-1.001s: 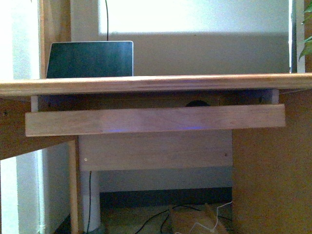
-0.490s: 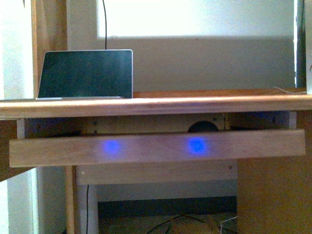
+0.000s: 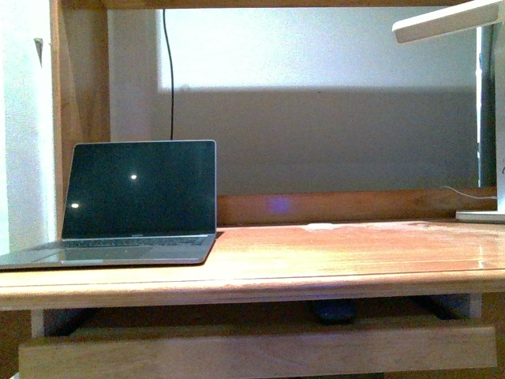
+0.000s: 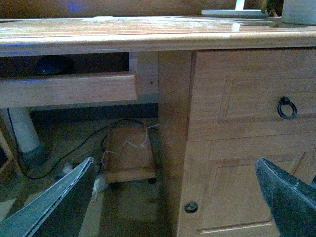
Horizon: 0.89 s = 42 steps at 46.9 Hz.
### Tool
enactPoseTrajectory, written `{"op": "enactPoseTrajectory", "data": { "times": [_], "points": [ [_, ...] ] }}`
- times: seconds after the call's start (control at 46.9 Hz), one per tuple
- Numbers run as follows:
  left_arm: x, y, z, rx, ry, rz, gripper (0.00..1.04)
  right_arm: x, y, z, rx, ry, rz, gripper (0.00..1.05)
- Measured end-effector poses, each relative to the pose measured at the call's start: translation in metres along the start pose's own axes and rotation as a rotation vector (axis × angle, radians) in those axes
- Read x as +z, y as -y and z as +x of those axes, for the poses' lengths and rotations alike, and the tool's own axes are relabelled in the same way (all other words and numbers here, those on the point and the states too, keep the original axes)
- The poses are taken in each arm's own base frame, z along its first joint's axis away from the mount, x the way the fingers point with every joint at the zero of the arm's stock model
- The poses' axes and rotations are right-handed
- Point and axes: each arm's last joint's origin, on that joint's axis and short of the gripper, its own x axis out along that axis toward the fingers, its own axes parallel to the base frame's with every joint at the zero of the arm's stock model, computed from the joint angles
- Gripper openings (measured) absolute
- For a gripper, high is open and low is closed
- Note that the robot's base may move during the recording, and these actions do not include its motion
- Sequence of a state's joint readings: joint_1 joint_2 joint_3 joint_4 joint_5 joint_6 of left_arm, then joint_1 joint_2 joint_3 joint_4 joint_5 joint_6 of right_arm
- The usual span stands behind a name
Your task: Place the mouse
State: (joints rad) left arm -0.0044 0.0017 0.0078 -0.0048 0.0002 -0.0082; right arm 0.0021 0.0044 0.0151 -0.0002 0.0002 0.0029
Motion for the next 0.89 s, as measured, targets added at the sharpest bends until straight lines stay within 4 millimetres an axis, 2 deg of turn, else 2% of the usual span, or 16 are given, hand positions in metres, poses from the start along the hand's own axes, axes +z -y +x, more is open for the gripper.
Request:
{"op": "enactPoseTrajectory", "data": {
  "times": [0.405, 0.533, 0.682, 0.895],
  "points": [
    [0.000, 0.000, 0.000, 0.000, 0.000, 0.000, 0.97, 0.000, 0.000, 0.000, 0.000, 0.000, 0.000, 0.97],
    [-0.002, 0.002, 0.004, -0.037, -0.219, -0.147, 0.97, 0.000, 0.000, 0.000, 0.001, 0.000, 0.000, 0.97],
    [0.002, 0.003, 0.022, -0.124, -0.341, -0.160, 0.97, 0.000, 0.000, 0.000, 0.000, 0.000, 0.000, 0.97],
    [0.025, -0.004, 0.069, -0.291, -0.339, 0.102, 0.97, 0.000, 0.000, 0.000, 0.000, 0.000, 0.000, 0.97]
  ]
}}
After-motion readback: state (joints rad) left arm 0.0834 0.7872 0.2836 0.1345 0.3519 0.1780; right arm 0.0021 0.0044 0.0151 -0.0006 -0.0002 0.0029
